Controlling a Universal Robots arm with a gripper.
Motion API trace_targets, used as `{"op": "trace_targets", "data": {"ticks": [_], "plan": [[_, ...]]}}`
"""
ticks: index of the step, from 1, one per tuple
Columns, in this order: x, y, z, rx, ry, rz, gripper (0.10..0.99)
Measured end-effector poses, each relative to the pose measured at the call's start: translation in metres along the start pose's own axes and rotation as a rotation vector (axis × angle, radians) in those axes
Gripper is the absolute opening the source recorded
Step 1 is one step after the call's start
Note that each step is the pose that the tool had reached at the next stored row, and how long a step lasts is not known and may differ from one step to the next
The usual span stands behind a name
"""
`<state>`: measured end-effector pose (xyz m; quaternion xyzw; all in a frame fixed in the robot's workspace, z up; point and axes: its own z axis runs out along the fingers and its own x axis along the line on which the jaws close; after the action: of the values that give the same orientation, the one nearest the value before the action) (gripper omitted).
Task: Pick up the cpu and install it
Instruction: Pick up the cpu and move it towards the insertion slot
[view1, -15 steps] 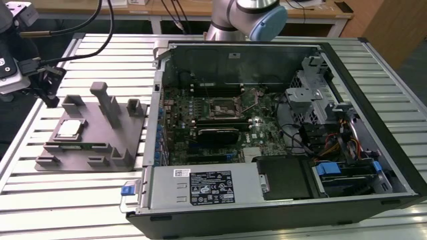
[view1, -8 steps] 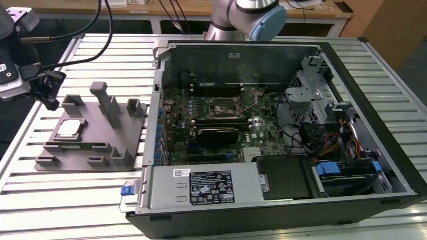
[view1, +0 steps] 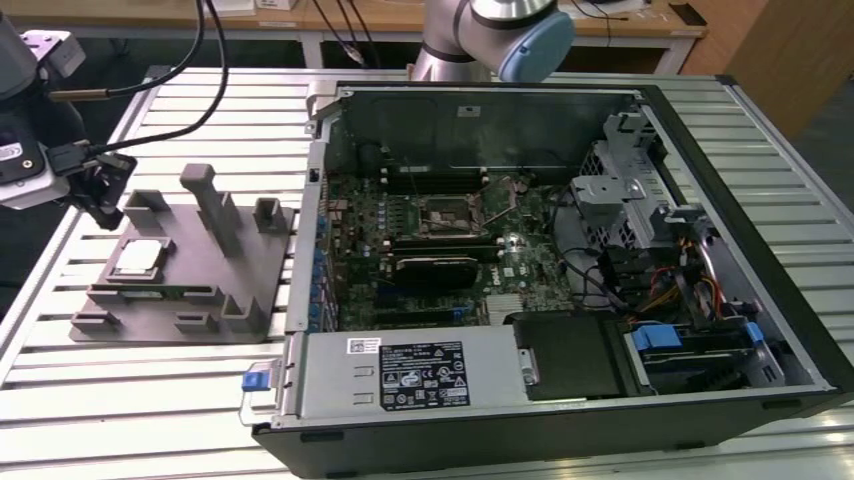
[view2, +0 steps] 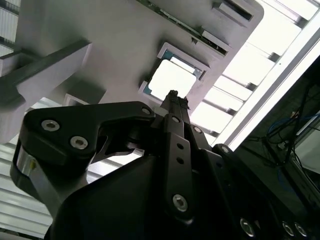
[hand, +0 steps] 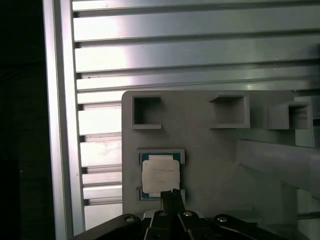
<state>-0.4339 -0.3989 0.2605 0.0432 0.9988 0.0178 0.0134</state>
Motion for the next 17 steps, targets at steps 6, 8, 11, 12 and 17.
{"op": "trace_targets", "data": {"ticks": [6,8,11,12,17], "plan": [[0.0017,-0.0005,0.0103,0.001,-0.0001,0.0,0.106],[0.0023,-0.0007,0.0139,0.001,0.0,0.0,0.106],[0.0031,-0.001,0.0193,0.002,-0.0002,0.0,0.106],[0.0034,-0.001,0.0211,0.002,-0.0002,0.0,0.106],[0.0047,-0.0015,0.0302,0.002,-0.0002,0.0,0.106]]}}
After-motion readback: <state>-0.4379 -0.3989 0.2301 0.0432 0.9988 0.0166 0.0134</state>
